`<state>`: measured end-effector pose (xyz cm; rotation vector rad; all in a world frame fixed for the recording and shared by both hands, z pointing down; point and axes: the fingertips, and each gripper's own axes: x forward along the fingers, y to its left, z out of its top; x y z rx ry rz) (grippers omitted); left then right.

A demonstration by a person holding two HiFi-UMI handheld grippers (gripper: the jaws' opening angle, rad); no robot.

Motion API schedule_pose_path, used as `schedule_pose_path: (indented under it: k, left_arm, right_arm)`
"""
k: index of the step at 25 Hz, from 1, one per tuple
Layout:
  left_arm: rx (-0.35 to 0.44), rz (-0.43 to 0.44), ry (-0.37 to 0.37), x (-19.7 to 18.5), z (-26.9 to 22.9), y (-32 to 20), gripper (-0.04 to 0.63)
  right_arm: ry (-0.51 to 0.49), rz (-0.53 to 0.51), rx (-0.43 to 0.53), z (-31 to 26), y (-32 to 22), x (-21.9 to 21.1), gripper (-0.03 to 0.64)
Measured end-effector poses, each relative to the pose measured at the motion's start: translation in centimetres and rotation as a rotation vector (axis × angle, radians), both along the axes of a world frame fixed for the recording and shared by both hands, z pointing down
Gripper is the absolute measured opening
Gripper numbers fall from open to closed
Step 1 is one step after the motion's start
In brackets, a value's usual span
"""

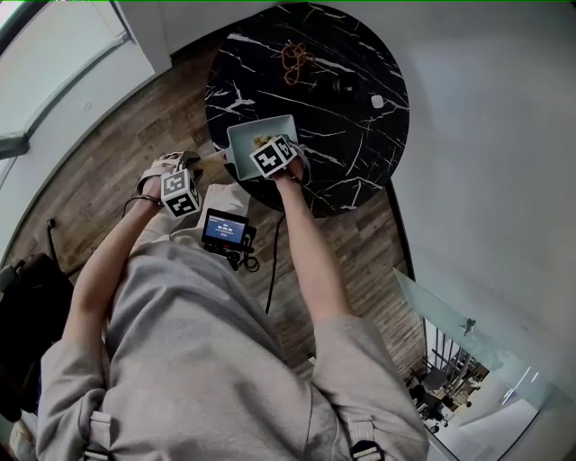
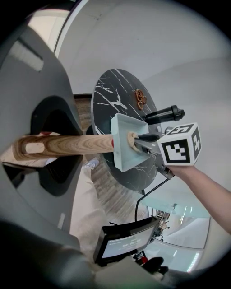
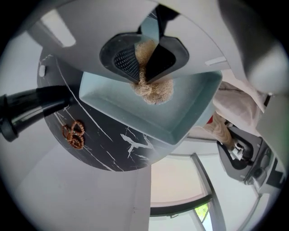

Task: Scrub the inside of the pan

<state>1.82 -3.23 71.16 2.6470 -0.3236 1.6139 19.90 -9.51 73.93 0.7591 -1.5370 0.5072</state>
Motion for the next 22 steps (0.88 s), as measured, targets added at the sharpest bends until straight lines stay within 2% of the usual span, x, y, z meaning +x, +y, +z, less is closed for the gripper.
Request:
schedule_pose_path:
  k: [3,12,14,19,22]
  left_arm:
    - [0.001,0.003,0.001,0.0,-0.1,0.0,0.133]
    - [0.0,0.007,0.001,0.0,0.0,0.0,0.133]
    - [-0.001,0.005,-0.001,0.0,0.0,0.1,0.133]
    - [0.002,0.011,0.005,0.1,-0.2,0.0,0.133]
    - [0.0,0.011,0.008,0.0,-0.2,0.2,0.133]
  right_arm:
    - [-0.055,0.036,-0.017,0.0,0.3,-1.5,0.054]
    - [-0.136,-0.036,-0.046,0.0,1.4,-6.0,0.061]
    - [-0.144,-0.09,-0.055,0.0,1.9,-6.9,0.061]
    - [-0.054,-0.369,-0.047,-0.1,3.1,-6.8,0.06]
    - [-0.038,-0.401,-0.04,0.0,3.4,-6.2,0.06]
